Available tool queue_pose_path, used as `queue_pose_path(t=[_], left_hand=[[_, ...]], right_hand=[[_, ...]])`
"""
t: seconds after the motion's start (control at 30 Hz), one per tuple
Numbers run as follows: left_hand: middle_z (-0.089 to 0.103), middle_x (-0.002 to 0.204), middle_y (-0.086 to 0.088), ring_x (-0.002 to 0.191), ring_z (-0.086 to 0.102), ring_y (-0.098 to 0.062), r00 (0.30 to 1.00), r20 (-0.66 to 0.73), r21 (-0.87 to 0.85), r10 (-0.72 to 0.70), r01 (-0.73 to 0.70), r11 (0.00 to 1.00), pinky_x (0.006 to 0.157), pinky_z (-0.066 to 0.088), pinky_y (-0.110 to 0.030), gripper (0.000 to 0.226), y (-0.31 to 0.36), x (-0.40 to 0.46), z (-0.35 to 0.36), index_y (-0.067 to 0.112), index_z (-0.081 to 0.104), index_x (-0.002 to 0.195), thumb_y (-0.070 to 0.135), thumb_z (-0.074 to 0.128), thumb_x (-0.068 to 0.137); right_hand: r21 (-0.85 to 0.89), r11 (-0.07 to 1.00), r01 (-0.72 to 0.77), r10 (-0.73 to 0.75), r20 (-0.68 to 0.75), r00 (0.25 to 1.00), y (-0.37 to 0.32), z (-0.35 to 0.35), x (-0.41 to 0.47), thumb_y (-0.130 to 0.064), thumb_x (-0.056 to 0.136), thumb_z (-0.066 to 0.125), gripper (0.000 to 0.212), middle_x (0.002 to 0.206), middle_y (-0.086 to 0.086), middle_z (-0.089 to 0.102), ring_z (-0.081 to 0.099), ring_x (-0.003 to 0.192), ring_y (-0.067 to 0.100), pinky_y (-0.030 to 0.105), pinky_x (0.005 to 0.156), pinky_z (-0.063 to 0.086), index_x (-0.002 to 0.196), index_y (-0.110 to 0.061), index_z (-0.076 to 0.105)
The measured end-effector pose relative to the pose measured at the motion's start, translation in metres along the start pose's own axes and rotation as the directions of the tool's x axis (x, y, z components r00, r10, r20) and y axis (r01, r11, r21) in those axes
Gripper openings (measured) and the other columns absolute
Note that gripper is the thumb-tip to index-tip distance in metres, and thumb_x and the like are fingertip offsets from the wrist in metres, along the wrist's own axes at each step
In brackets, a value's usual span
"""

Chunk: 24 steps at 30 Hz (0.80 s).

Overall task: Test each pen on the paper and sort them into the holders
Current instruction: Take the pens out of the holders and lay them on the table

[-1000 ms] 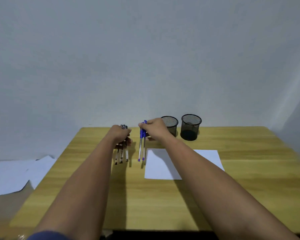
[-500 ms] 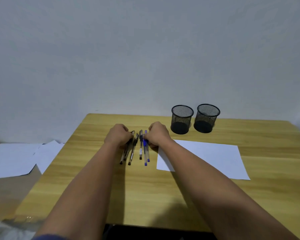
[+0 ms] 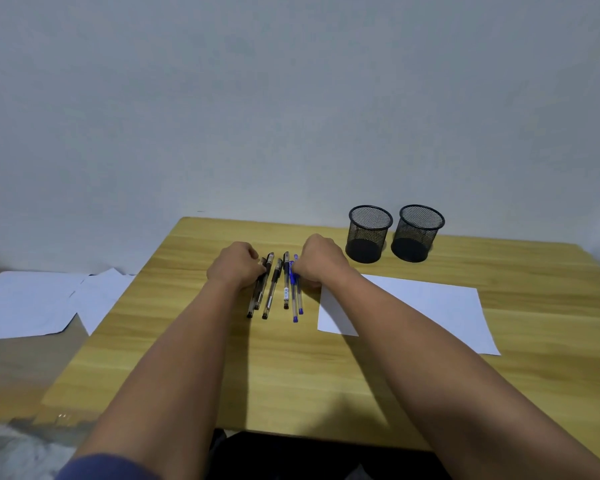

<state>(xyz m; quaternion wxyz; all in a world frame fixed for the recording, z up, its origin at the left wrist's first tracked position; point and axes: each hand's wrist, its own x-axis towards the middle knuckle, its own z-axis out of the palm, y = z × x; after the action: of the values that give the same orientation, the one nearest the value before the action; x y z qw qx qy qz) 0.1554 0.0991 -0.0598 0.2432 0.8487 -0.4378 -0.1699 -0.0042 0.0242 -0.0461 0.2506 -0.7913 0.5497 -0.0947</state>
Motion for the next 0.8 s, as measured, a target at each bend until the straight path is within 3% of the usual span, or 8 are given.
queue_pose_path(t=[0.13, 0.23, 0.33, 0.43, 0.53, 0.63, 0.73, 0.8], left_hand=[[0.067, 0.102, 0.000, 0.098, 0.065, -0.025, 1.000, -0.009, 0.021, 0.012, -0.012, 1.000, 0.088, 0.055, -0.041, 0.026, -0.002, 0.001, 0.002, 0.024, 0.067, 0.107, 0.031, 0.077, 0.084], [0.068, 0.101, 0.000, 0.095, 0.066, -0.025, 1.000, -0.011, 0.034, 0.018, -0.018, 0.999, 0.085, 0.055, -0.039, 0.023, -0.002, 0.002, 0.002, 0.026, 0.066, 0.104, 0.029, 0.076, 0.084], [0.069, 0.097, -0.001, 0.091, 0.067, -0.025, 0.999, -0.014, 0.050, 0.029, -0.029, 0.998, 0.082, 0.056, -0.038, 0.020, -0.003, 0.002, 0.002, 0.027, 0.066, 0.101, 0.027, 0.074, 0.083], [0.069, 0.096, 0.000, 0.090, 0.067, -0.024, 0.999, -0.017, 0.059, 0.033, -0.032, 0.998, 0.080, 0.056, -0.038, 0.018, -0.004, 0.002, 0.001, 0.028, 0.065, 0.099, 0.027, 0.073, 0.083], [0.070, 0.096, 0.000, 0.090, 0.067, -0.025, 0.999, -0.013, 0.063, 0.036, -0.035, 0.997, 0.080, 0.056, -0.038, 0.016, -0.004, 0.002, 0.000, 0.028, 0.066, 0.099, 0.026, 0.071, 0.084], [0.070, 0.097, 0.000, 0.089, 0.068, -0.024, 0.999, -0.009, 0.062, 0.040, -0.040, 0.997, 0.083, 0.058, -0.041, 0.017, -0.004, 0.001, -0.001, 0.027, 0.067, 0.101, 0.024, 0.070, 0.084], [0.071, 0.097, 0.000, 0.087, 0.068, -0.023, 0.999, -0.012, 0.068, 0.038, -0.037, 0.997, 0.082, 0.059, -0.042, 0.019, -0.002, -0.002, -0.002, 0.027, 0.068, 0.103, 0.024, 0.069, 0.084], [0.071, 0.097, -0.001, 0.087, 0.068, -0.023, 0.999, -0.016, 0.067, 0.041, -0.040, 0.997, 0.081, 0.059, -0.041, 0.020, 0.001, -0.006, -0.002, 0.027, 0.068, 0.104, 0.025, 0.069, 0.084]], right_hand=[[-0.020, 1.000, -0.019, 0.020, 0.034, 0.999, -0.002, 0.002, -0.004, -0.021, 0.088, 0.073, 0.025, 0.081, 0.005, 0.066, 0.069, 0.080, 0.029, 0.030, 0.058, 0.048, 0.077, -0.015, 0.051], [-0.004, 1.000, -0.020, 0.020, 0.048, 0.999, -0.005, 0.007, -0.005, -0.023, 0.086, 0.076, 0.023, 0.088, 0.009, 0.074, 0.077, 0.087, 0.031, 0.036, 0.070, 0.063, 0.078, -0.014, 0.057], [0.050, 0.998, -0.033, 0.030, 0.073, 0.997, -0.007, 0.011, -0.005, -0.026, 0.087, 0.082, 0.022, 0.089, 0.010, 0.081, 0.078, 0.075, 0.028, 0.041, 0.080, 0.067, 0.085, -0.009, 0.068], [0.110, 0.992, -0.069, 0.059, 0.089, 0.994, -0.010, 0.011, -0.007, -0.027, 0.091, 0.085, 0.028, 0.075, 0.009, 0.080, 0.076, 0.061, 0.026, 0.037, 0.074, 0.067, 0.080, -0.010, 0.066], [0.201, 0.970, -0.139, 0.116, 0.123, 0.986, -0.010, 0.009, -0.009, -0.015, 0.093, 0.079, 0.022, 0.064, 0.015, 0.076, 0.070, 0.049, 0.029, 0.038, 0.059, 0.067, 0.080, 0.000, 0.071], [0.272, 0.946, -0.174, 0.142, 0.131, 0.981, -0.009, 0.006, -0.009, 0.002, 0.088, 0.067, 0.011, 0.067, 0.021, 0.076, 0.068, 0.049, 0.032, 0.053, 0.064, 0.068, 0.087, 0.010, 0.074], [0.258, 0.953, -0.160, 0.134, 0.117, 0.984, -0.009, 0.005, -0.011, 0.003, 0.087, 0.069, 0.007, 0.067, 0.020, 0.075, 0.070, 0.048, 0.031, 0.051, 0.062, 0.067, 0.081, 0.005, 0.073], [0.239, 0.960, -0.147, 0.130, 0.084, 0.988, -0.007, 0.007, -0.011, -0.001, 0.086, 0.073, 0.007, 0.074, 0.020, 0.079, 0.078, 0.057, 0.034, 0.049, 0.062, 0.068, 0.082, 0.005, 0.073]])
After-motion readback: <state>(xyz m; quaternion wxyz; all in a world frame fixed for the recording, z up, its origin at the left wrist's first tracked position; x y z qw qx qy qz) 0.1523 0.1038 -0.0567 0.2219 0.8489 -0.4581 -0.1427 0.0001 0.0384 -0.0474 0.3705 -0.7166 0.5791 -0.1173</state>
